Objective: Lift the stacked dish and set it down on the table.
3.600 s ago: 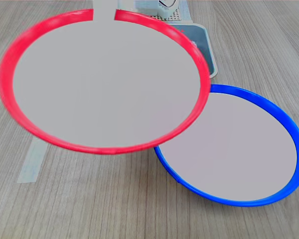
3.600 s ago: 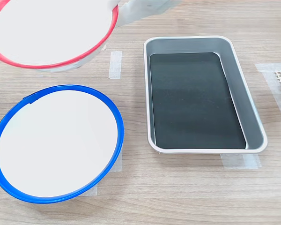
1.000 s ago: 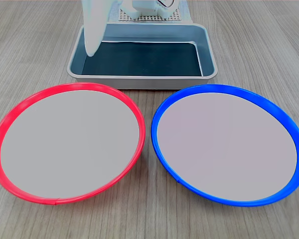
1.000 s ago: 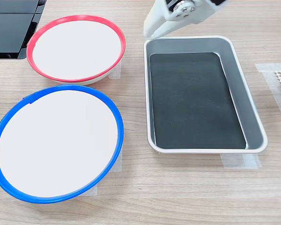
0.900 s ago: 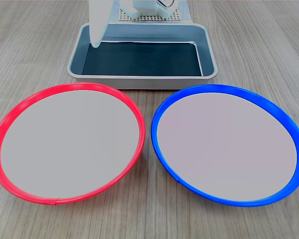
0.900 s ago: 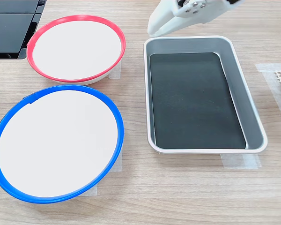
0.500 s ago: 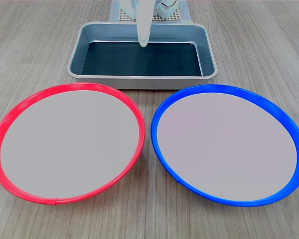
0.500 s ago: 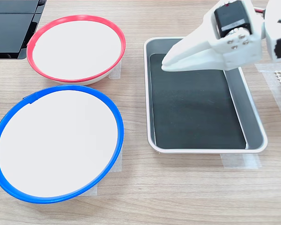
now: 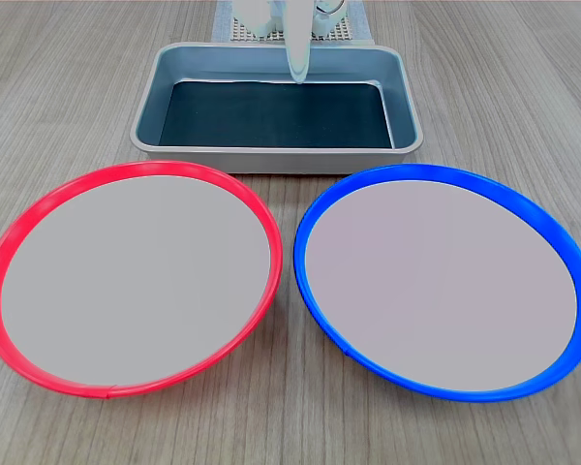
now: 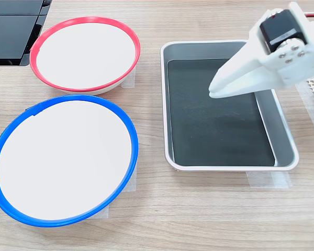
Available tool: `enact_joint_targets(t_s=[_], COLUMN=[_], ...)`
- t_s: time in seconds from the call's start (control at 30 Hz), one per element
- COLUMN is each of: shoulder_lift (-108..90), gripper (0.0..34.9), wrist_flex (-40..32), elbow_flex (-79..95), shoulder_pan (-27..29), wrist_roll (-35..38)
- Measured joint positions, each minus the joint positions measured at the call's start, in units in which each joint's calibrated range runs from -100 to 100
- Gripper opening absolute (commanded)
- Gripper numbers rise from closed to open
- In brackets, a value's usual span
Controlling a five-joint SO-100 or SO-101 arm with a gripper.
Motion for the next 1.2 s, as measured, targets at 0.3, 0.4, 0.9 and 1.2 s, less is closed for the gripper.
enact_joint_targets(t_s=[0.3, 0.4, 0.9, 1.2], shoulder_lift=[-0.68, -0.68, -0.68, -0.68], gripper=[0.3, 0.3, 0.3, 0.3], wrist_flex=[0.33, 0.33, 0.33, 0.33], elbow_flex=[0.00, 0.00, 0.00, 0.00], shoulder_pan=[0.71, 0.71, 0.71, 0.71], wrist_roll=[-0.24, -0.24, -0.24, -0.24])
